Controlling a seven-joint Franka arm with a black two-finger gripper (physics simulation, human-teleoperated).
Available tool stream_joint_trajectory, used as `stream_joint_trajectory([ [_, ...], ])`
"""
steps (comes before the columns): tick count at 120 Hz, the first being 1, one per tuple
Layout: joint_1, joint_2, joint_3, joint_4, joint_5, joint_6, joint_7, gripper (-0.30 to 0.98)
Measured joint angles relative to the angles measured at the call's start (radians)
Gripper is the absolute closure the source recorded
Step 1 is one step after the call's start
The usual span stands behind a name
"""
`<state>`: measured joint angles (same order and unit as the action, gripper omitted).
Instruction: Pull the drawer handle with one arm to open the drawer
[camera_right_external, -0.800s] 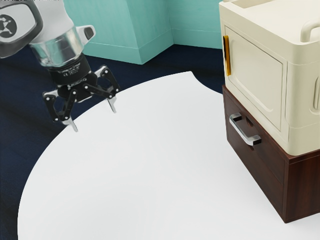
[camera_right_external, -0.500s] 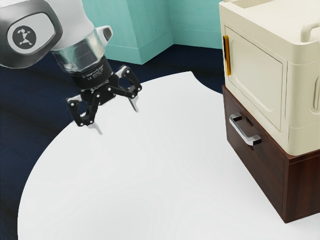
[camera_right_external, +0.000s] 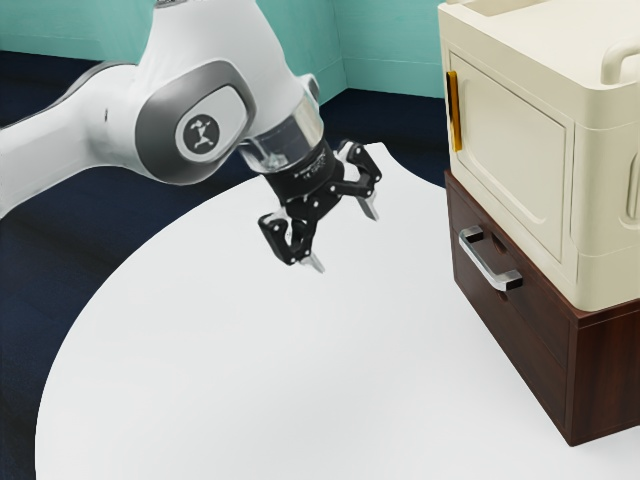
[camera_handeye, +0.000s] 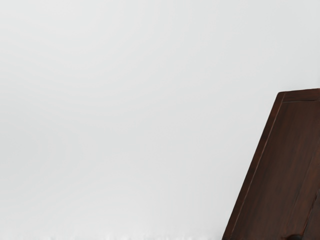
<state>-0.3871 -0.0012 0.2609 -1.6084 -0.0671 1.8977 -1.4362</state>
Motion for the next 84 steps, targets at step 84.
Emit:
stream_joint_trajectory([
  [84,-0.108,0.165,0.021,0.1,-0.095,0.091,-0.066,0.0],
])
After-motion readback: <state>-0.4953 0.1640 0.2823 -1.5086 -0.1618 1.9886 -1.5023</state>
